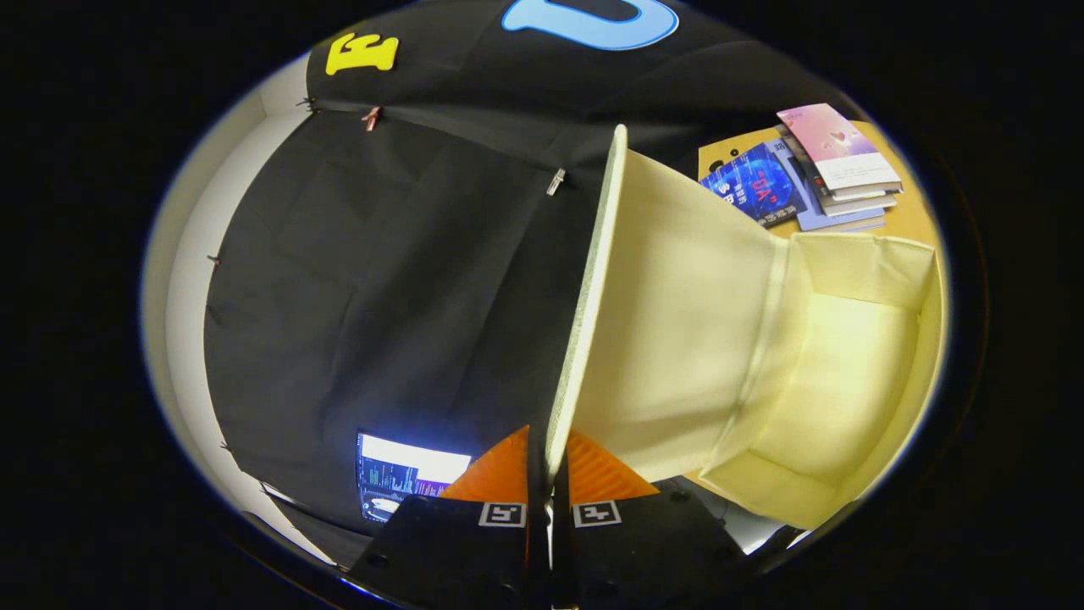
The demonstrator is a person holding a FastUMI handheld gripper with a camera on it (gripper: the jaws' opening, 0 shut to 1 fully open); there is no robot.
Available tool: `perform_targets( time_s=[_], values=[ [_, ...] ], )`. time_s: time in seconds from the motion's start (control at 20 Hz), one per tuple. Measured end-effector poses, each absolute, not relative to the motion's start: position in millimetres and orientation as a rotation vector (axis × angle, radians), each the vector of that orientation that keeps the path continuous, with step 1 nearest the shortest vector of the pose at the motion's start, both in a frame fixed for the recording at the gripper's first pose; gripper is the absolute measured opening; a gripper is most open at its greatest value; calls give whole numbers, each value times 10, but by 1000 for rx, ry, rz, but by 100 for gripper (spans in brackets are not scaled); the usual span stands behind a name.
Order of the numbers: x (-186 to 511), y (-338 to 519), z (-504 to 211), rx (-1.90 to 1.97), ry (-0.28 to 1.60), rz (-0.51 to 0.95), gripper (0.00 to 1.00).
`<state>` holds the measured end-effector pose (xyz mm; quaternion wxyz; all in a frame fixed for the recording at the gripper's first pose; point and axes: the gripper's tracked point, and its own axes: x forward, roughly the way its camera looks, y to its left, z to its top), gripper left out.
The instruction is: Open the storage box then place both shoes into the box .Put the left shoe in first, then the right shoe, with the right side of both shoes facing outward in a uniform manner.
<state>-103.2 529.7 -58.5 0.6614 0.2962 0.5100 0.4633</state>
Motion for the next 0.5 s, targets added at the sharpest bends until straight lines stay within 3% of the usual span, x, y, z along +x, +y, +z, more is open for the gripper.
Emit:
perform_targets(
  time_s=[0.2,0.3,0.5],
  values=[
    [-1041,5686,-777,639,1162,1022,7],
    [-945,5734,-852,618,1123,1001,18],
    [-823,5515,-928,541,1067,962,81]
  ],
)
